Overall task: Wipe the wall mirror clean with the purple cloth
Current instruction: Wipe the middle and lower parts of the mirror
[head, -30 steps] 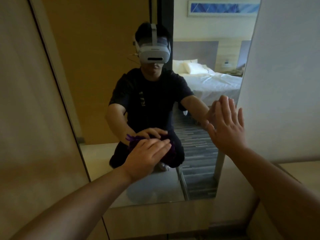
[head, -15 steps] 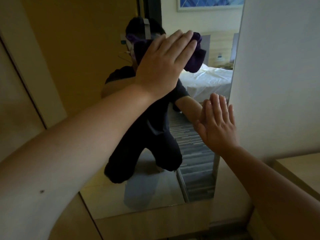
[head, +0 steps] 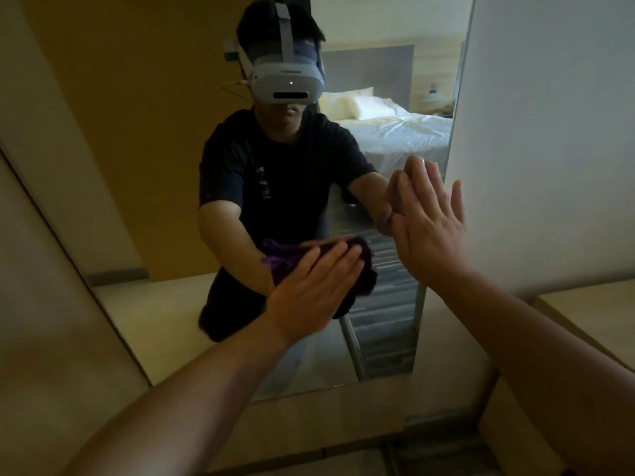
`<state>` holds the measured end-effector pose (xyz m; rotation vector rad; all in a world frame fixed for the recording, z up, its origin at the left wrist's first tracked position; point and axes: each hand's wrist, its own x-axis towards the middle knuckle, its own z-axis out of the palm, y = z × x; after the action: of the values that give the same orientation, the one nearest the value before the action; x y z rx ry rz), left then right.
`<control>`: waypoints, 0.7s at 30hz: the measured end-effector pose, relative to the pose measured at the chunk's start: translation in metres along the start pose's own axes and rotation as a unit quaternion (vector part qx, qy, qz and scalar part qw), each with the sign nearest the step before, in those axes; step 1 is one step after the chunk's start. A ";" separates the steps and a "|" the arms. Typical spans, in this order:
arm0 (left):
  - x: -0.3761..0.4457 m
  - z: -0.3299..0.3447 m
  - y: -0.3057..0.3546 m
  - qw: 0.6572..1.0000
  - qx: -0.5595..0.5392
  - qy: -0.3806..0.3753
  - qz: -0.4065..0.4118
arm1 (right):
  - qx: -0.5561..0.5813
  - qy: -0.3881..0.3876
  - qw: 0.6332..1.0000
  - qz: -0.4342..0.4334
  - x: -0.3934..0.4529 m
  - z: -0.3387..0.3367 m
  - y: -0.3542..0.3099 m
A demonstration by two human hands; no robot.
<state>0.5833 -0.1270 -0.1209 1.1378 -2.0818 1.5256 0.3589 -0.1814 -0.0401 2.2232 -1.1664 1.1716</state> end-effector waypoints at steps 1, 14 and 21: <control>-0.013 0.005 0.011 1.000 -0.003 -0.012 0.007 | -0.004 -0.009 1.000 -0.005 0.000 -0.004 0.001; 0.057 -0.051 -0.026 0.991 -0.121 0.012 -0.063 | -0.011 -0.052 0.999 0.012 -0.005 -0.038 0.035; 0.192 -0.066 -0.080 0.987 -0.048 0.135 -0.075 | -0.027 -0.094 0.990 0.105 -0.001 -0.026 0.070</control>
<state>0.5099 -0.1553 0.0824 0.9693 -1.8255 1.4071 0.2889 -0.2061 -0.0298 2.2512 -1.5203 1.0076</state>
